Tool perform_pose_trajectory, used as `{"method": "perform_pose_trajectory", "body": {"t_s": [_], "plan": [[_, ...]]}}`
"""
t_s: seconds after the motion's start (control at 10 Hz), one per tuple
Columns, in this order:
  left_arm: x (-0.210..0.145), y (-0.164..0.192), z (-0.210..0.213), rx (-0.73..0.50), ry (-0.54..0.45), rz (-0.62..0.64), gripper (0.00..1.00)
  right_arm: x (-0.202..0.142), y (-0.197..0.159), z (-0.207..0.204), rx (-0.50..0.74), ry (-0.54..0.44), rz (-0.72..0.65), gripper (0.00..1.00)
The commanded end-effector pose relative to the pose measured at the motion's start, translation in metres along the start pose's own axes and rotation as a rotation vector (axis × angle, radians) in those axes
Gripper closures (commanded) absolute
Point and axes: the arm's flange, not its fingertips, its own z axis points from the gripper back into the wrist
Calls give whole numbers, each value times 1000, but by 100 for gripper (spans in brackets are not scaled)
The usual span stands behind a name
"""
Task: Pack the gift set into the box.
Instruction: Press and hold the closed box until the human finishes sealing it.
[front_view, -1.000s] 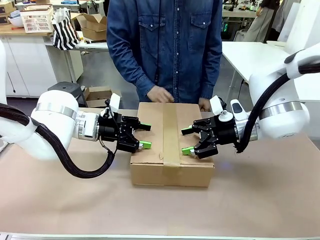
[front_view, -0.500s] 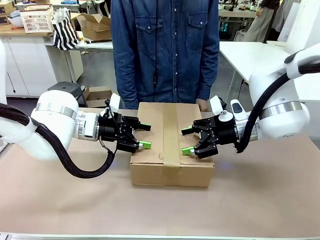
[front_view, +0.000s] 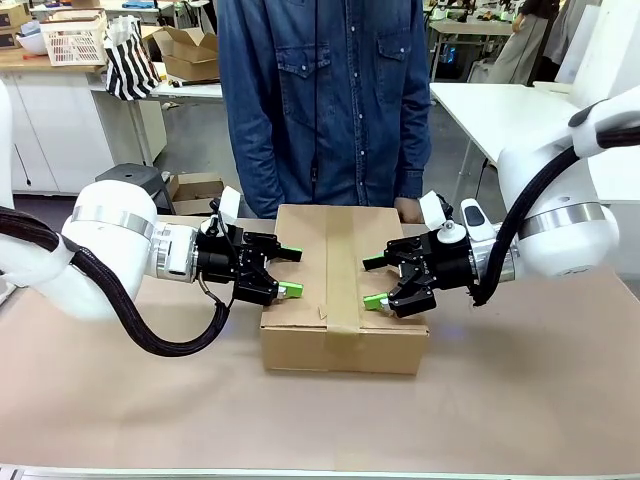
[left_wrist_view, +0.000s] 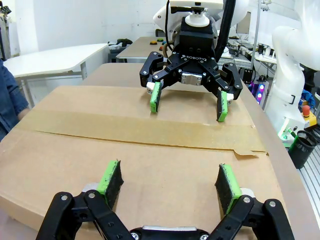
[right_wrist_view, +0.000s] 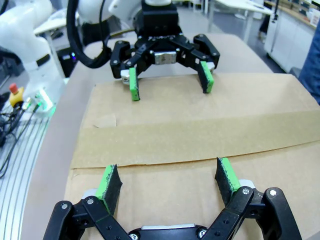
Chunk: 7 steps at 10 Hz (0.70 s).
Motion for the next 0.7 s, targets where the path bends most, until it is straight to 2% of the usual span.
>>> {"method": "perform_pose_trajectory", "body": {"t_s": [0.0,0.6], "plan": [[0,0,0,1,-6,2,0,-2,0,-1,-3,-7,-7,0],[0,0,0,1,-6,2,0,-2,0,-1,-3,-7,-7,0]]}}
